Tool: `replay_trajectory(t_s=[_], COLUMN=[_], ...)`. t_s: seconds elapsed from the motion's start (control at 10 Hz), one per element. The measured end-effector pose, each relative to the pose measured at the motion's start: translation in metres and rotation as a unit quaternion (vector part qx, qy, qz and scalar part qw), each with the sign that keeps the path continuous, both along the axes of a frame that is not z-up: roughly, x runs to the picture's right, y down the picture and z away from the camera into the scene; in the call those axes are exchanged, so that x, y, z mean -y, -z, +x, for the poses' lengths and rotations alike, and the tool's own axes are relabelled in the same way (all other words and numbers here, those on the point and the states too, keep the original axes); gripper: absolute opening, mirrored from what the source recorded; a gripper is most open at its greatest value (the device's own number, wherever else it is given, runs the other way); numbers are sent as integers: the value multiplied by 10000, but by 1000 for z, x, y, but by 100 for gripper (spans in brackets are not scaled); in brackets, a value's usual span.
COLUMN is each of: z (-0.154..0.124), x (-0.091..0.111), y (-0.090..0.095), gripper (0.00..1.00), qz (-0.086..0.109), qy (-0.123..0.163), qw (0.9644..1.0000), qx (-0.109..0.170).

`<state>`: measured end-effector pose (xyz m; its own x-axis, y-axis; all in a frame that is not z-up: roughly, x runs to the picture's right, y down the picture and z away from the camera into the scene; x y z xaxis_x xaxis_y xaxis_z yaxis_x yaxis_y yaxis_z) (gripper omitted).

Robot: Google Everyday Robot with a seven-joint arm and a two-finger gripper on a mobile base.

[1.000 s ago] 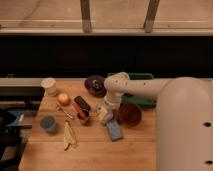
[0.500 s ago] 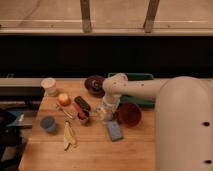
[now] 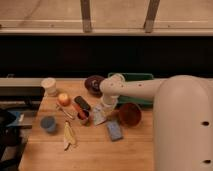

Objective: Place towel in table surface

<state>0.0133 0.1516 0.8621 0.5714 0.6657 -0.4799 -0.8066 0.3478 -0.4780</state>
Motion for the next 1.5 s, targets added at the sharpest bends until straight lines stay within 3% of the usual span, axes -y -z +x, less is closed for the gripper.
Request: replay_trajectory(t_s=[0.3,0.7,1.0,1.2,1.5], z=[-1,1,8,15,19], x=[7,53,96,127,146], y=[9,61,108,141,162], gripper=[0,0,0,0,0], qz=[118,606,1123,1571,1843], qy=[-35,-6,-54,-90,-123], qw=[9999,9978,9930,9865,9815], qx=[62,277,373,453,512])
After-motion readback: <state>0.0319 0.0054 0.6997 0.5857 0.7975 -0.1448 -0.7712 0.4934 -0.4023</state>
